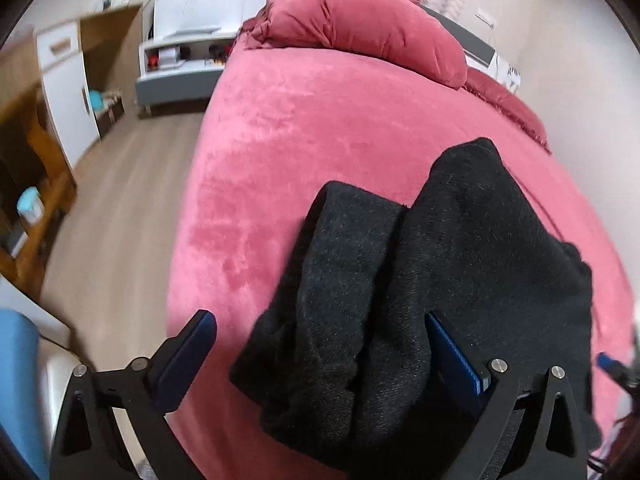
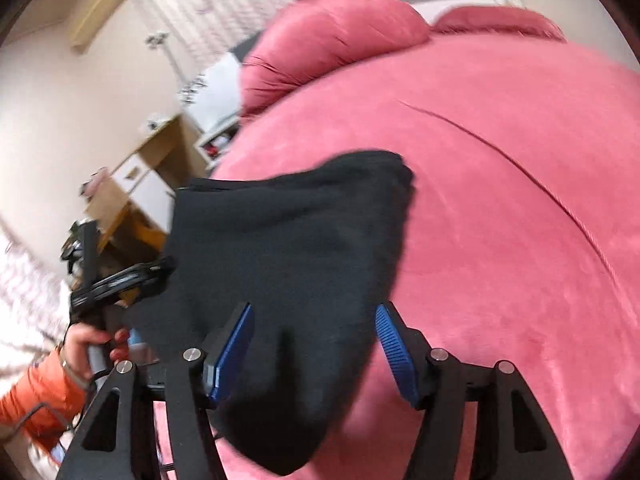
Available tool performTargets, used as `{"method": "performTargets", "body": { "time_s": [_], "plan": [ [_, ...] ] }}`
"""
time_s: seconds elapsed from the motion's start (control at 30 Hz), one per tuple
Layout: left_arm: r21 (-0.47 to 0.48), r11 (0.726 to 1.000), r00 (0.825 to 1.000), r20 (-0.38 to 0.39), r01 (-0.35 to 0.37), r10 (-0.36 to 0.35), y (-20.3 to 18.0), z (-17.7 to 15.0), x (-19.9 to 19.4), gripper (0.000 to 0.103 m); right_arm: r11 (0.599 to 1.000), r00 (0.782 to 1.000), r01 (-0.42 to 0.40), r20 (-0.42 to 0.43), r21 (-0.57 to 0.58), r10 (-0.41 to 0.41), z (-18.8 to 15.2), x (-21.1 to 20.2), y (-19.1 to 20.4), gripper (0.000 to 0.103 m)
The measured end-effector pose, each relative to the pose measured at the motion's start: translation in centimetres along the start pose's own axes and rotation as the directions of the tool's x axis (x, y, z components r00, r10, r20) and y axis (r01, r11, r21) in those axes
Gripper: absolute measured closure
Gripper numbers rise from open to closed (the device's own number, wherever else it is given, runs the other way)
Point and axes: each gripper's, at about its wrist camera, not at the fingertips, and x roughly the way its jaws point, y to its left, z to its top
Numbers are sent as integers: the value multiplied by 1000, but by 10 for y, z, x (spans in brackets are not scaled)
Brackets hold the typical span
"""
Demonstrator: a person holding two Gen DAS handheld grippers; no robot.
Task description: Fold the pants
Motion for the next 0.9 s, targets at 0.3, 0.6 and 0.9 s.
{"method": "performTargets", "body": {
  "time_s": [0.3,0.6,0.9],
  "plan": [
    [50,998,1000,6,-25,25,-12,-2,-3,0,961,990,-93,-81,260,118,4,30,-49,32],
    [47,997,997,-58,58,-56,-18,-4,4,0,958,979,-155,-96,241,183,19,48,-41,23],
    [196,980,998,67,-28,15,-48,-12,-12,49,998,988,-49,-147,45,55,31,52,-9,69]
  ]
}}
